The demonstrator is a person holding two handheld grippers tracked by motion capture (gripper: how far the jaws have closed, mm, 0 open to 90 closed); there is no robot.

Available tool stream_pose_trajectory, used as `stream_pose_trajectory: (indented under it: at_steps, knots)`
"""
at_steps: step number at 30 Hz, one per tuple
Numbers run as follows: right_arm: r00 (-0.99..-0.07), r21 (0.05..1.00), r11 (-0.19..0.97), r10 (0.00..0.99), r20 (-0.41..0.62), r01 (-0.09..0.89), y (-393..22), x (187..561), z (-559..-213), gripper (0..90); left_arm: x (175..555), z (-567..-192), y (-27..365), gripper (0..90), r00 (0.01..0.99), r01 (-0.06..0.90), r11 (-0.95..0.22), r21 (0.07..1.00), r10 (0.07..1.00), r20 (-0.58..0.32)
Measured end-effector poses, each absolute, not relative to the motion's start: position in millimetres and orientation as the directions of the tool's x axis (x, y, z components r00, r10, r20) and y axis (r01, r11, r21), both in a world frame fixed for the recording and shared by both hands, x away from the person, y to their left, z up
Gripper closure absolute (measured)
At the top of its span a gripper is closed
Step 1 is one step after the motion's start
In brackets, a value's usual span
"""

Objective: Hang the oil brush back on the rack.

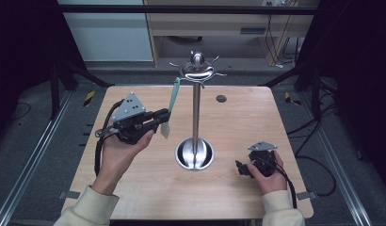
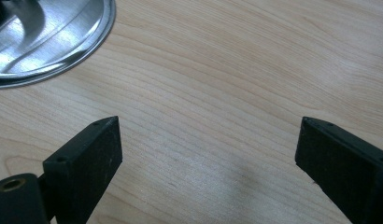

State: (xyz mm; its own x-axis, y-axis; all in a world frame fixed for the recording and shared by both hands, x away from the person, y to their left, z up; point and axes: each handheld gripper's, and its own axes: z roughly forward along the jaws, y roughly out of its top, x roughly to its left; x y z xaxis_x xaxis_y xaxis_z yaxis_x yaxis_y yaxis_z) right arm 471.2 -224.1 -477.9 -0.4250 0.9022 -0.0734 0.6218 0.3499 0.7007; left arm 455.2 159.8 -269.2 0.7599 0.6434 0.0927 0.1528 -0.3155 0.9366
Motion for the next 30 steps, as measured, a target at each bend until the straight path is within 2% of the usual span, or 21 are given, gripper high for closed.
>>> stream_pose_trajectory:
  at_steps: [24,30]
  knots:
    - [-0.428,0.703,0.351,0.901,-0.073,0.619,-225,471,-478,8.0,465,-273,150,80.9,0.74,0.158,-0.299,0.941,0.667,0.088]
    - [-0.427,0.703,0.35,0.901,-0.073,0.619,-225,471,-477,8.0,466,-273,149,76.1,0.733,0.159,-0.298,0.941,0.674,0.089]
